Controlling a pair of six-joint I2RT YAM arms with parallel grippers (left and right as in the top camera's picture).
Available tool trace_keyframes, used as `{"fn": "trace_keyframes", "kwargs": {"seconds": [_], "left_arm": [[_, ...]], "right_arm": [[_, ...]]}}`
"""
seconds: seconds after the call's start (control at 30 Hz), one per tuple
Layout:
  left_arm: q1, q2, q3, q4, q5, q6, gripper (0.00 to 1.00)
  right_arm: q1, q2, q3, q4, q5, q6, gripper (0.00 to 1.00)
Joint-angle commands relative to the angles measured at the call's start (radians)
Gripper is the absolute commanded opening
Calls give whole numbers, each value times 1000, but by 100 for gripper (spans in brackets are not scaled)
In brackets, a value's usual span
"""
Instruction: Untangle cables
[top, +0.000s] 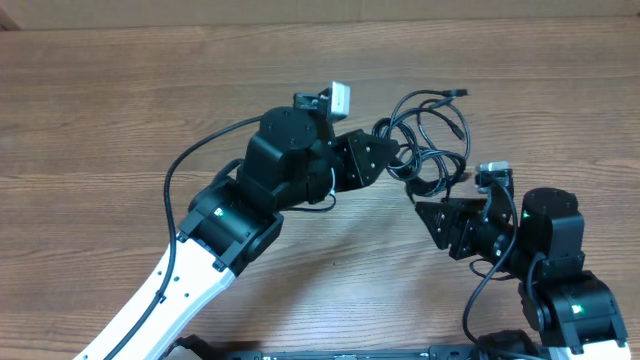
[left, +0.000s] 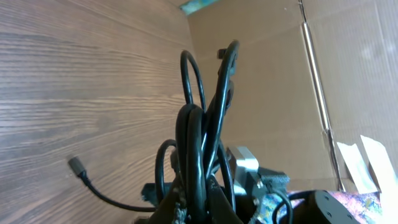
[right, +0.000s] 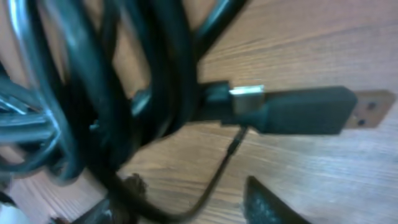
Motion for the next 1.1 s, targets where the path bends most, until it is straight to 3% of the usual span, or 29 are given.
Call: {"fn": "trace_keyframes", "kwargs": {"seconds": [0.0, 0.03, 0.07, 0.3, 0.4, 0.5, 0.67, 1.07], "left_arm": [[-14, -17, 20, 8, 33, -19, 4], [-18, -16, 19, 0, 36, -19, 4], [-24, -17, 19, -11, 32, -14, 4], [-10, -18, 19, -14, -29, 22, 4], [33, -18, 19, -13, -40, 22, 4], [97, -18, 19, -15, -43, 27, 4], [216, -18, 19, -33, -43, 142, 4], [523, -18, 19, -101, -11, 69, 4]], "right_arm": [[-2, -1, 35, 7, -5, 1, 27], [-2, -1, 35, 8, -5, 1, 10], [-2, -1, 35, 8, -5, 1, 4], [-2, -1, 35, -15, -5, -6, 4], [-2, -1, 35, -52, -4, -76, 4], [-2, -1, 35, -90, -4, -138, 4], [-2, -1, 35, -97, -4, -138, 4], [-2, -1, 35, -107, 18, -139, 4]]}}
